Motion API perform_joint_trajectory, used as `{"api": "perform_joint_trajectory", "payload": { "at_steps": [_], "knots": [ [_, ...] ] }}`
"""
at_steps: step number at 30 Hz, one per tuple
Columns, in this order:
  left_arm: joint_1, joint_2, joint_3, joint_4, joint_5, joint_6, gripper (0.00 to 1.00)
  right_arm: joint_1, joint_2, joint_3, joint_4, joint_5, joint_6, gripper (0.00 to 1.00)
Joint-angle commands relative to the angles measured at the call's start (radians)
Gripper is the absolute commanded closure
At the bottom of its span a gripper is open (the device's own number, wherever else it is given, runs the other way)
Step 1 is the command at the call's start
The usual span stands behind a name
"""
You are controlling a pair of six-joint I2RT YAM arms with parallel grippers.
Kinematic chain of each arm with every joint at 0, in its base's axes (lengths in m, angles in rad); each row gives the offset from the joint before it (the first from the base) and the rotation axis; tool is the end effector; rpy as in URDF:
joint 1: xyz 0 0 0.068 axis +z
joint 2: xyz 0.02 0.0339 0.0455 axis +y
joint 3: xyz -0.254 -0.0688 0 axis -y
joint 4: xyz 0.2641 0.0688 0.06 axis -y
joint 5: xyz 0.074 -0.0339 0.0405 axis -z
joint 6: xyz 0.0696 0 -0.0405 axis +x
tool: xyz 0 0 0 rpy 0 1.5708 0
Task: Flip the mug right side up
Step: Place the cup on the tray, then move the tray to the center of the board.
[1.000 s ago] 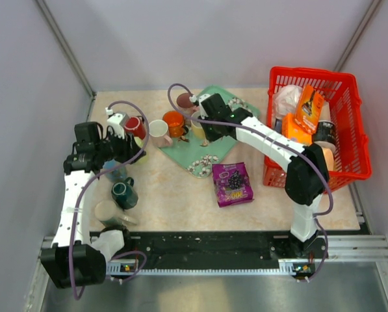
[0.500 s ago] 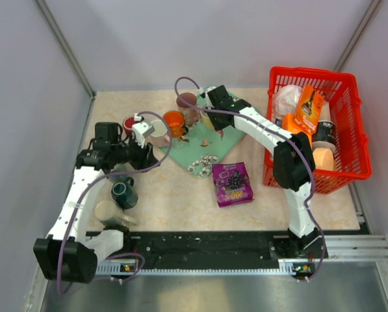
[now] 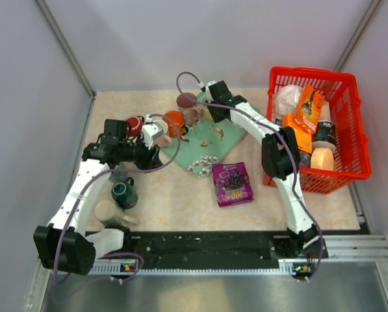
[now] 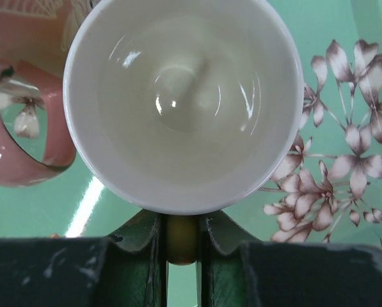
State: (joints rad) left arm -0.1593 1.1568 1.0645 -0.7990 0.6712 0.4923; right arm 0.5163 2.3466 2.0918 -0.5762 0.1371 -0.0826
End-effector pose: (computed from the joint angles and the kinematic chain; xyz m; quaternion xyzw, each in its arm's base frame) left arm 0.2568 -0.0851 0.2815 0.3889 0.8083 -0.2541 0.3618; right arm 0.4960 0.2706 0.1807 -0.2507 0.8961 0.0152 0.3660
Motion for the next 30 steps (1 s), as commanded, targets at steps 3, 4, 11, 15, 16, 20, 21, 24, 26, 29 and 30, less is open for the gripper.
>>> {"api": "perform_joint_trajectory", "payload": {
  "at_steps": [3, 4, 11, 15, 16, 20, 21, 24, 26, 29, 30],
  "knots": [
    [-0.011, -0.005, 0.028, -0.008, 0.005, 0.023, 0.49, 0.008, 0.019, 0.103, 0.072, -0.025, -0.017, 0.87],
    [-0.013, 0.000, 0.032, -0.012, 0.005, 0.028, 0.49, 0.008, 0.020, 0.105, 0.065, -0.024, -0.017, 0.77],
    [-0.043, 0.061, 0.081, -0.104, 0.011, 0.202, 0.49, 0.005, -0.030, 0.086, 0.058, -0.031, -0.023, 0.50],
    [-0.081, 0.130, 0.112, -0.149, -0.004, 0.307, 0.48, 0.002, -0.114, 0.067, 0.044, -0.065, -0.011, 0.44],
    [-0.097, 0.151, 0.120, -0.151, -0.022, 0.325, 0.48, 0.002, -0.137, 0.065, 0.029, -0.076, -0.006, 0.42],
    [-0.173, 0.250, 0.146, -0.135, -0.126, 0.382, 0.50, 0.002, -0.246, 0.041, -0.013, -0.097, 0.003, 0.38],
    [-0.187, 0.279, 0.149, -0.117, -0.169, 0.379, 0.51, 0.001, -0.282, 0.027, -0.017, -0.099, 0.003, 0.37],
    [-0.235, 0.368, 0.164, -0.059, -0.298, 0.368, 0.53, -0.012, -0.383, -0.030, -0.024, -0.105, 0.003, 0.36],
    [-0.249, 0.438, 0.184, -0.051, -0.331, 0.385, 0.53, -0.025, -0.449, -0.068, -0.030, -0.132, -0.012, 0.36],
    [-0.261, 0.501, 0.196, 0.003, -0.370, 0.403, 0.53, -0.038, -0.553, -0.146, -0.027, -0.174, -0.083, 0.36],
    [-0.267, 0.520, 0.195, 0.024, -0.380, 0.410, 0.53, -0.041, -0.576, -0.170, -0.025, -0.175, -0.095, 0.36]
  ]
}}
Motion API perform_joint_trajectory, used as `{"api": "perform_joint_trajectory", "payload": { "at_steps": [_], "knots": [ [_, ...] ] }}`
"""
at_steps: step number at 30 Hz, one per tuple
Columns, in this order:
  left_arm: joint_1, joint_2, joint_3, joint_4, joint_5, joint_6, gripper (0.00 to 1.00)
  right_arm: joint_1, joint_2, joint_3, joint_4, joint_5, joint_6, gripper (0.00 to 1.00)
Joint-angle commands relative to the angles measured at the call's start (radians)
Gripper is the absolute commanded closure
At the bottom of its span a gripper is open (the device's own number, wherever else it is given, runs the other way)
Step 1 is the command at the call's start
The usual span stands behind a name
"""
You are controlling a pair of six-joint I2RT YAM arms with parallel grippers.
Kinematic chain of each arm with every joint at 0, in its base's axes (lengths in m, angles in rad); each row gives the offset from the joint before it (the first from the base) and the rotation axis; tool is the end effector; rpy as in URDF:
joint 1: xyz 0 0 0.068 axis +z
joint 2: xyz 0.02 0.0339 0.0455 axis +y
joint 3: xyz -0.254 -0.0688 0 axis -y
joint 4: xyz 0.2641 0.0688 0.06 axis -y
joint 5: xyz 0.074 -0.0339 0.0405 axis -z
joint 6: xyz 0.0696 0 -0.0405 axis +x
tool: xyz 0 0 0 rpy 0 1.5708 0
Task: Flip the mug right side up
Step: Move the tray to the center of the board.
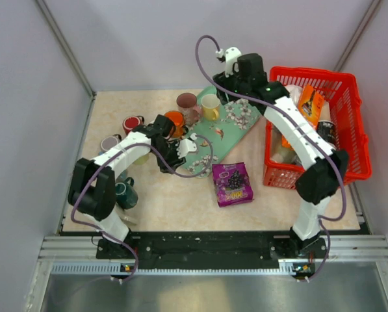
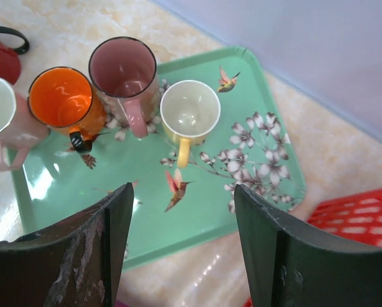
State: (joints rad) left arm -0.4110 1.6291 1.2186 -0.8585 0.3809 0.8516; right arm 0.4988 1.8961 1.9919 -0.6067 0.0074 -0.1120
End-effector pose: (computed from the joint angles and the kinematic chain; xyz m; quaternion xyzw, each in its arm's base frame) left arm 0.3033 -0.1604 0.1843 0.5959 0.7669 -0.1504 0.1849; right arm 0.4249 0.2309 0.3690 -0.2576 0.8235 0.0940 0.4967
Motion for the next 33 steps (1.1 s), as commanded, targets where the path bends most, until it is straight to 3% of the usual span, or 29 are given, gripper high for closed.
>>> {"api": "perform_joint_trajectory", "payload": {
  "at_steps": [1, 14, 20, 30, 33],
  "knots": [
    [-0.020, 0.063, 0.044, 0.101, -0.099, 0.055, 0.53, -0.026, -0.147, -0.090, 0.007, -0.047, -0.072, 0.36],
    [-0.057, 0.216, 0.139, 0.061, -0.089, 0.152, 0.53, -0.043, -0.190, -0.179, 0.013, -0.073, 0.002, 0.36],
    [-0.057, 0.259, 0.125, 0.026, -0.112, 0.253, 0.48, -0.043, -0.178, -0.173, 0.008, -0.070, 0.000, 0.36],
    [-0.060, 0.255, 0.087, -0.011, -0.099, 0.270, 0.84, -0.043, -0.169, -0.183, 0.007, -0.072, -0.002, 0.36],
    [-0.068, 0.212, 0.030, 0.003, -0.074, 0.268, 0.89, -0.043, -0.161, -0.186, 0.007, -0.072, -0.012, 0.36]
  ]
}}
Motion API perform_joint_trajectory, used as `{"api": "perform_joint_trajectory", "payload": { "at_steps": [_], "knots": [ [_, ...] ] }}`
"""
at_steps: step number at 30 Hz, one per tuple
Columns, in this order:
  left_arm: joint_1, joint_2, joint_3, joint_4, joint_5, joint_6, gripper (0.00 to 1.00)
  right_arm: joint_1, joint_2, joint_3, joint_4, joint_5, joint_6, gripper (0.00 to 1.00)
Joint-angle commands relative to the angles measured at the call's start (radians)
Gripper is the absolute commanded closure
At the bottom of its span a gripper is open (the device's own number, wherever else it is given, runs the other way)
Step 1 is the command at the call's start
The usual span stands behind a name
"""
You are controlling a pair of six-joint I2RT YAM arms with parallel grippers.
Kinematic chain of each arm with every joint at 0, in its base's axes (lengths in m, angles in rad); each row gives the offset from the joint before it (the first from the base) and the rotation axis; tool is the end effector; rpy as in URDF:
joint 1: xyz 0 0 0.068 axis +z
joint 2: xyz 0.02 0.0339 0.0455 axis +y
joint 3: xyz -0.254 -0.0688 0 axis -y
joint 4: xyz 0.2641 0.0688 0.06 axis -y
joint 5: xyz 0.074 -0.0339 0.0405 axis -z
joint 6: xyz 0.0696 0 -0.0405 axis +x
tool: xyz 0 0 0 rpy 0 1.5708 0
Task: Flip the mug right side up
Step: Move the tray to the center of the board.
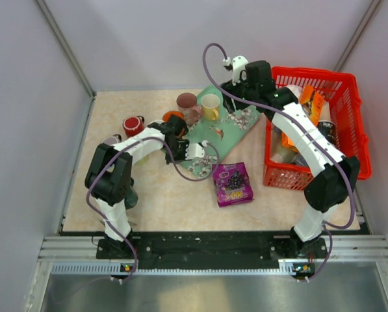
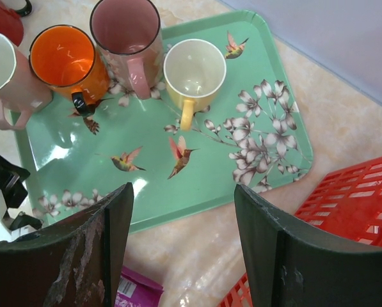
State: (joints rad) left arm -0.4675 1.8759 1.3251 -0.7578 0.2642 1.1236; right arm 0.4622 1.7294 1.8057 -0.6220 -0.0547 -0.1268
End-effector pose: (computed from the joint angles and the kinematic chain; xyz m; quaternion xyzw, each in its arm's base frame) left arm 0.3394 -0.1917 0.1323 0.7140 0.6755 -0.0819 0.1647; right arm 0.3935 0.2003 0.3698 -0.2657 0.8298 0.1053 0.4794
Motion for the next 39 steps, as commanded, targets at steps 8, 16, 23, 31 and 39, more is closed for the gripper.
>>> {"api": "perform_joint_trajectory", "payload": {
  "at_steps": [8, 16, 23, 31, 39],
  "knots": [
    [-0.048, -0.161, -0.277, -0.063, 0.069, -0.036, 0.92, -0.007, 0.019, -0.016, 0.022, -0.028, -0.014, 0.36],
    [-0.069, -0.247, -0.372, -0.020, 0.090, -0.103, 0.87, -0.007, 0.050, -0.031, 0.025, -0.065, -0.019, 0.37],
    [-0.048, -0.357, -0.320, 0.061, 0.062, -0.067, 0.38, -0.007, 0.047, -0.028, 0.019, -0.068, -0.031, 0.37],
    [-0.002, -0.342, -0.276, 0.126, 0.099, 0.206, 0.44, -0.008, 0.022, -0.062, 0.019, -0.043, -0.040, 0.37],
    [0.041, -0.207, -0.221, 0.173, 0.107, 0.387, 0.51, -0.010, -0.020, -0.107, 0.024, -0.019, -0.057, 0.36]
  ]
}}
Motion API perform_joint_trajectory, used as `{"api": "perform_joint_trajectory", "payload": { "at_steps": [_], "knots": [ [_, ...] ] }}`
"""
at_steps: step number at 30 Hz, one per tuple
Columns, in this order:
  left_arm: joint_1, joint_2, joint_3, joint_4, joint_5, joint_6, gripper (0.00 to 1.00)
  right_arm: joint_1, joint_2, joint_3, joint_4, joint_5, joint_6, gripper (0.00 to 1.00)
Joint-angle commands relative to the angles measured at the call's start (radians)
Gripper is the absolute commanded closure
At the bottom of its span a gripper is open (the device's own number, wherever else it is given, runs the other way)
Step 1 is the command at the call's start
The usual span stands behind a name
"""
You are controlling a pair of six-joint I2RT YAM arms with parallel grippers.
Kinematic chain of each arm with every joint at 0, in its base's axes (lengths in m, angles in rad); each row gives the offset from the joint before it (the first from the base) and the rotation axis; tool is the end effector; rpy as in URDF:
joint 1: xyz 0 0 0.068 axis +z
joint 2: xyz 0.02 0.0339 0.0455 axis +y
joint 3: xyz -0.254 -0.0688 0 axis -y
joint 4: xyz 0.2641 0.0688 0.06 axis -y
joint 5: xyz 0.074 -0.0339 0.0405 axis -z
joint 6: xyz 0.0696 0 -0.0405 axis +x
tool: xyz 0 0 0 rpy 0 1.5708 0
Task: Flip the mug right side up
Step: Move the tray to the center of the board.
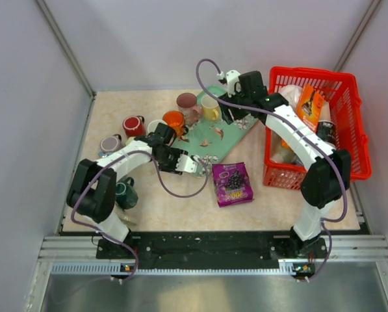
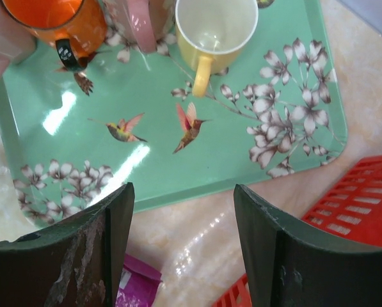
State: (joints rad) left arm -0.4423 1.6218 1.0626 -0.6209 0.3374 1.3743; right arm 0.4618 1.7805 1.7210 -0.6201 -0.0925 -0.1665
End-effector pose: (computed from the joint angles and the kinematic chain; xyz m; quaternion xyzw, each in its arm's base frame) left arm 0.2991 -0.1671 0.1488 0.7825 0.5691 -0.0612 0.2450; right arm 0.4014 0.2069 0.3161 -0.2975 0.8511 0.1046 0.4197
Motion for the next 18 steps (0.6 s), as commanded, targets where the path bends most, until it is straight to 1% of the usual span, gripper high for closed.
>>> {"api": "perform_joint_trajectory", "payload": {
  "at_steps": [1, 3, 7, 9, 12, 15, 18],
  "knots": [
    [0.019, 0.061, 0.051, 0.033, 0.035, 0.155, 0.52, -0.012, -0.079, -0.034, 0.026, 0.023, -0.018, 0.36],
    [0.019, 0.088, 0.056, 0.038, 0.035, 0.184, 0.54, -0.017, -0.095, -0.058, 0.033, 0.028, -0.016, 0.36],
    [0.020, 0.110, 0.017, 0.134, 0.026, 0.219, 0.57, -0.021, -0.115, -0.081, 0.033, 0.042, -0.022, 0.36],
    [0.024, 0.119, 0.007, 0.148, 0.029, 0.238, 0.60, -0.022, -0.119, -0.087, 0.033, 0.048, -0.028, 0.36],
    [0.024, 0.138, 0.013, 0.132, 0.032, 0.256, 0.66, -0.026, -0.116, -0.089, 0.031, 0.051, -0.030, 0.36],
    [0.027, 0.151, 0.011, 0.112, 0.041, 0.278, 0.77, -0.026, -0.105, -0.081, 0.031, 0.050, -0.027, 0.36],
    [0.031, 0.167, 0.019, 0.061, 0.049, 0.302, 0.81, -0.026, -0.089, -0.067, 0.031, 0.047, -0.022, 0.36]
  ]
}}
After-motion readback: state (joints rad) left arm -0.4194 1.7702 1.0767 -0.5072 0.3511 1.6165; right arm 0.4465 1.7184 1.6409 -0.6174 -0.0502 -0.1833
